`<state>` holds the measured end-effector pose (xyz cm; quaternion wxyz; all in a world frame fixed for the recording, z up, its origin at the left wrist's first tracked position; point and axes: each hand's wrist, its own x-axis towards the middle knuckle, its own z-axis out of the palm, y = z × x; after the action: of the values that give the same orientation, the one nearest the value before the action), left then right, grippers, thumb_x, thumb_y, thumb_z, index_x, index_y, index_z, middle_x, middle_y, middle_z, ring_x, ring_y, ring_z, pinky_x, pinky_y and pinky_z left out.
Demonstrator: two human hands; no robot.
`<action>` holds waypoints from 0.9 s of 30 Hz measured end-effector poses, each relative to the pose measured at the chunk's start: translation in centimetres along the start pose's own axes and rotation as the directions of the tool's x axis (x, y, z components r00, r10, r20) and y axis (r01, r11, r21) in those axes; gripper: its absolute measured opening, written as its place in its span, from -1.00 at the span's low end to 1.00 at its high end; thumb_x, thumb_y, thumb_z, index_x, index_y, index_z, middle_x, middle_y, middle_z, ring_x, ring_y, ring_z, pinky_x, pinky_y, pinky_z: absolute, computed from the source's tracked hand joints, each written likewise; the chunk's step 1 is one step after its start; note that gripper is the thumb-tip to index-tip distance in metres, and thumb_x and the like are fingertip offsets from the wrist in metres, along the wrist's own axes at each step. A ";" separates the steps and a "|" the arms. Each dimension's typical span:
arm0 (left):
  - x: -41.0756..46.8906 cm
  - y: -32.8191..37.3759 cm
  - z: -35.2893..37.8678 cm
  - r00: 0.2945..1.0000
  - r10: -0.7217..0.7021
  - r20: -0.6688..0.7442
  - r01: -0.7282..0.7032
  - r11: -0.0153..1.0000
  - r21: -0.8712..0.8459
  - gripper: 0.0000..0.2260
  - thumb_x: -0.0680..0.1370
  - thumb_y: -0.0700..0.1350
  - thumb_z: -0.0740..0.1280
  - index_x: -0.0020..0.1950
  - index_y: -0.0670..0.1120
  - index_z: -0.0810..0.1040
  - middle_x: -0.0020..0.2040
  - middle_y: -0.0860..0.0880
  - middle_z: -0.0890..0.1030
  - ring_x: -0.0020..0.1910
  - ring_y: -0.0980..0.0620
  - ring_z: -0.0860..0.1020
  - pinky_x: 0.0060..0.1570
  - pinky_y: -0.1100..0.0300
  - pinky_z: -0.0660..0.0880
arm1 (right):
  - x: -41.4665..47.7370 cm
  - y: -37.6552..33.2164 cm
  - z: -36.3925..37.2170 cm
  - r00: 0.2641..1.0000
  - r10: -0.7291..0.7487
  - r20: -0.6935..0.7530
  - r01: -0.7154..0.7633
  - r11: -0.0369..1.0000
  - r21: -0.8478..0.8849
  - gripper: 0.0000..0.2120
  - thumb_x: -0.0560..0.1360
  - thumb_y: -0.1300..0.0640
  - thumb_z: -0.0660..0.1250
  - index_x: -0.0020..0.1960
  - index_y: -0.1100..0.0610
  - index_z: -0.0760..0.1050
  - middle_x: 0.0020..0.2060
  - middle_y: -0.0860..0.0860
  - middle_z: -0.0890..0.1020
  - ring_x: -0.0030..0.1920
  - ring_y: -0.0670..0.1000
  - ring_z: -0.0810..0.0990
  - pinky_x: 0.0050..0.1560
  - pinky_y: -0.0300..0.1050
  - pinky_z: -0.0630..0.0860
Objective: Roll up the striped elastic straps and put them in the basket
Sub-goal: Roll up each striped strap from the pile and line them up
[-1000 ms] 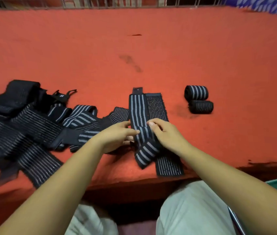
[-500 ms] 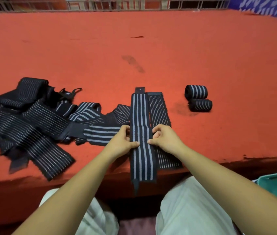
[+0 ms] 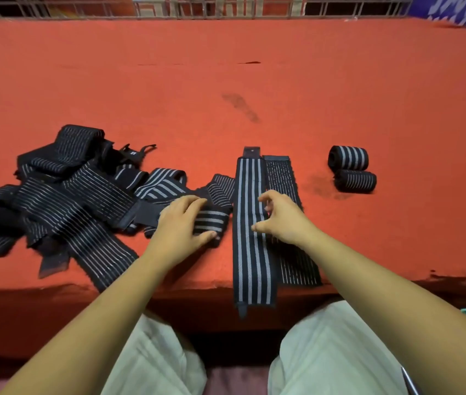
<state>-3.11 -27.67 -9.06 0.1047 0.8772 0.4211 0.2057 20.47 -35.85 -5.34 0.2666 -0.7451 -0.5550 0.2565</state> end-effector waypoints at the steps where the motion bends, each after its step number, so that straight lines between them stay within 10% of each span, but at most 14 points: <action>1: -0.1 -0.7 0.2 0.996 -0.051 0.069 0.050 0.999 0.005 -0.29 0.40 0.29 0.41 0.45 -0.04 0.44 0.36 -0.05 0.47 0.39 -0.08 0.39 0.37 -0.10 0.30 | 0.3 -0.7 0.5 0.999 -0.036 0.012 0.036 0.999 -0.016 -0.35 0.40 0.09 0.56 0.40 0.06 0.36 0.19 0.05 0.41 -0.12 -0.02 0.53 -0.19 -0.22 0.44; 10: 0.6 -2.9 1.1 0.972 -0.175 0.156 0.178 0.984 -0.006 -0.11 0.22 0.53 0.19 0.46 0.11 0.40 0.25 0.03 0.38 0.35 -0.01 0.29 0.31 0.02 0.18 | 1.8 -1.6 4.2 0.988 -0.129 0.079 0.135 0.988 -0.077 -0.39 0.45 -0.04 0.51 0.43 0.10 0.44 0.29 0.02 0.55 0.24 -0.01 0.54 0.30 -0.09 0.46; 15: 2.2 -2.1 -0.6 0.981 -0.140 0.135 0.170 0.955 -0.242 -0.56 0.40 0.18 0.52 0.16 -0.03 0.58 0.17 0.05 0.52 0.26 0.02 0.44 0.27 0.08 0.25 | 1.9 -0.6 4.1 0.987 -0.121 0.102 0.118 0.992 0.035 -0.46 0.44 0.02 0.53 0.36 0.09 0.49 0.23 0.00 0.60 0.18 -0.09 0.57 0.27 -0.12 0.50; 19: 0.9 -0.7 -4.3 0.989 -0.120 0.088 0.146 0.673 -0.725 -0.93 0.57 -0.16 0.42 0.04 -0.04 0.60 -0.07 0.08 0.71 -0.06 0.11 0.66 0.10 0.06 0.56 | 2.4 -1.8 2.6 0.988 -0.096 0.121 0.075 0.983 0.165 -0.57 0.52 -0.06 0.44 0.31 0.09 0.51 0.15 -0.03 0.63 -0.16 -0.25 0.56 -0.24 -0.38 0.48; 27: -0.1 -1.3 -9.3 0.960 -0.278 0.041 0.090 0.165 -0.982 -0.80 0.50 -0.29 0.39 0.04 -0.10 0.45 -0.13 -0.10 0.62 -0.25 -0.02 0.63 -0.32 0.13 0.60 | 1.9 -9.2 4.2 0.901 -0.205 0.383 -0.147 0.686 0.713 -0.52 0.56 -0.03 0.37 0.44 -0.03 0.36 0.24 0.15 0.62 0.16 0.21 0.66 0.25 0.13 0.56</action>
<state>-8.24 -26.81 -1.29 0.6301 0.5336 0.3031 0.4757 11.76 -31.34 -2.23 0.4134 -0.4922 -0.4640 0.6095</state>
